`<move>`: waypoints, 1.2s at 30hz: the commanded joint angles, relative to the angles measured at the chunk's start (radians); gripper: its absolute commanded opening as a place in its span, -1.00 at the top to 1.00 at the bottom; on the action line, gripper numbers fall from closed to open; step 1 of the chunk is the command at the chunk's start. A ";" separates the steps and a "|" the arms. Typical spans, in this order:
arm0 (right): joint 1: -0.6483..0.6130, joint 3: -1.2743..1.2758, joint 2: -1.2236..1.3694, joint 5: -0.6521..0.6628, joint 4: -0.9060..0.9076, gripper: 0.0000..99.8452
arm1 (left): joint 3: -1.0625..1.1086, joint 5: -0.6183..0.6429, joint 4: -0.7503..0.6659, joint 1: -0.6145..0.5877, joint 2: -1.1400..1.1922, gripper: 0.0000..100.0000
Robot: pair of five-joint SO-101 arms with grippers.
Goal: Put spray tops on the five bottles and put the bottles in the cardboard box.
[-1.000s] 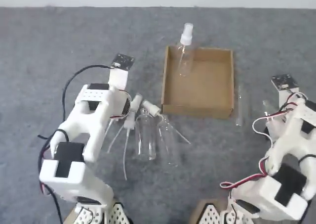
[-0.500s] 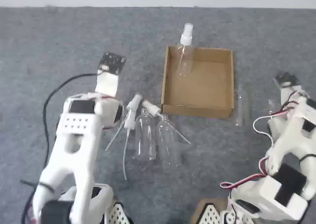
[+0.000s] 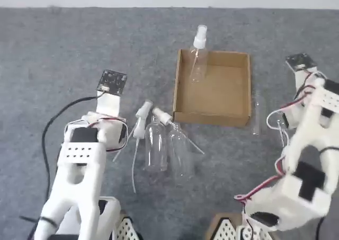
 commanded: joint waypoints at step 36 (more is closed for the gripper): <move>0.019 -0.221 0.191 -0.244 0.084 0.48 | -0.001 -0.003 -0.025 -0.002 -0.034 0.98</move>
